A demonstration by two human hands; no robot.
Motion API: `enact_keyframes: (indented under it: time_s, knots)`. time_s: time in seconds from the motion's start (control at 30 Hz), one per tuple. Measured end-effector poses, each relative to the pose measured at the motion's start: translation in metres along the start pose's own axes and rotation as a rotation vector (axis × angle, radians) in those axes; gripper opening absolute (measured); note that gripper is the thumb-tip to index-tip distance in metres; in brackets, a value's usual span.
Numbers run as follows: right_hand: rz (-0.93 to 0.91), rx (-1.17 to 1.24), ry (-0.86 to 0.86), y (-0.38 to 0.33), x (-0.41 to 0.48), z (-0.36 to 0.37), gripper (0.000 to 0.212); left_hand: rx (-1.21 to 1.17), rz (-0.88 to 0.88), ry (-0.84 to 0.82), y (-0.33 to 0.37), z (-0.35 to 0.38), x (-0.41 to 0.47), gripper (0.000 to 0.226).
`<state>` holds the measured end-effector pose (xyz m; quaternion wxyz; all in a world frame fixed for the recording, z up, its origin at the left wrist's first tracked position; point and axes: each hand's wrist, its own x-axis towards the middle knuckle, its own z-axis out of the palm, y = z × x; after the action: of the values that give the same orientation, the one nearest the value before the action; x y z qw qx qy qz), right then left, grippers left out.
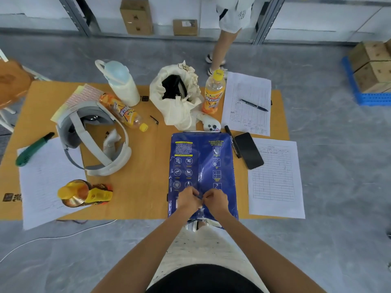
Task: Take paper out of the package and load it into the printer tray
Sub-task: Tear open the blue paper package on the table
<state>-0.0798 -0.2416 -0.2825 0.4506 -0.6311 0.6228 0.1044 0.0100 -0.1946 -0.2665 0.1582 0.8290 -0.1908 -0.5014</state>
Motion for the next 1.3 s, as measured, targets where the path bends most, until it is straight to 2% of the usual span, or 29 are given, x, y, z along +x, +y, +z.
enact_keyframes:
  time_s: [0.27, 0.5, 0.77, 1.13, 1.3]
  knots:
    - [0.088, 0.064, 0.021, 0.012, -0.013, 0.006, 0.021, -0.020, -0.032, 0.057, -0.013, -0.009, -0.003, 0.027]
    - [0.134, 0.125, -0.018, 0.012, -0.011, 0.007, 0.014, -0.063, -0.037, 0.002, -0.018, -0.012, 0.005, 0.014]
    - [0.185, 0.175, 0.015, 0.010, -0.011, 0.015, 0.010, -0.256, -0.147, -0.061, -0.018, -0.009, 0.005, 0.021]
    - [0.064, 0.074, 0.051, 0.006, -0.011, 0.013, 0.012, -0.272, -0.148, -0.131, -0.021, -0.019, 0.006, 0.018]
    - [0.060, 0.051, 0.059, 0.004, -0.007, 0.015, 0.007, -0.231, -0.117, -0.058, -0.026, -0.025, 0.017, 0.024]
